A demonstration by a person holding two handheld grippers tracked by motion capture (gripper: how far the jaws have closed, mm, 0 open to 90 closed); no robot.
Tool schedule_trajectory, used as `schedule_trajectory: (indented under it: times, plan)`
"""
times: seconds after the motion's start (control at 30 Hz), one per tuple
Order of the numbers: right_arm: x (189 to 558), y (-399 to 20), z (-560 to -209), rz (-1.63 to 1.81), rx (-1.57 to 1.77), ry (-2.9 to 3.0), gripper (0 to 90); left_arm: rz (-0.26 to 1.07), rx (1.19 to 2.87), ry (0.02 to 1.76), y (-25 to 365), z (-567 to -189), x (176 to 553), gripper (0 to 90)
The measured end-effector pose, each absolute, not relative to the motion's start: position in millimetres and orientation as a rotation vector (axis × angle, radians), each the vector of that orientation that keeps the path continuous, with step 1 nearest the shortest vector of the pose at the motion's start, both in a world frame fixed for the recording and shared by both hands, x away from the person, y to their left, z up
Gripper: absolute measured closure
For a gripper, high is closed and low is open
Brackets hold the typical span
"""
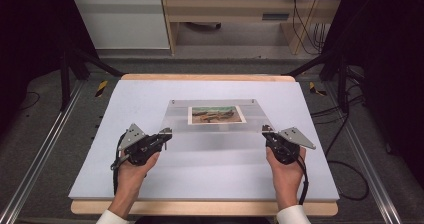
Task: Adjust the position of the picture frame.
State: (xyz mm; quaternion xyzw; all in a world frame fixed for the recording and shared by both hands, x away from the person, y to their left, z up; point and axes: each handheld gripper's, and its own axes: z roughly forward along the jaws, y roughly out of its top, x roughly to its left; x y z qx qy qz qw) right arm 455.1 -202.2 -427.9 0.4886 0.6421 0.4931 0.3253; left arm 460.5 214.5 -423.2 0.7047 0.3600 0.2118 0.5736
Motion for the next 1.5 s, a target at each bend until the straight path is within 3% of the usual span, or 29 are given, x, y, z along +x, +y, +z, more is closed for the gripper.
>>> schedule_trajectory:
  times: [1.5]
  plan:
    - [462, -181, -439, 1.260, 1.312, 1.725, 84.8, 0.495, 1.667, 0.898, 233, -441, 477, 82.2]
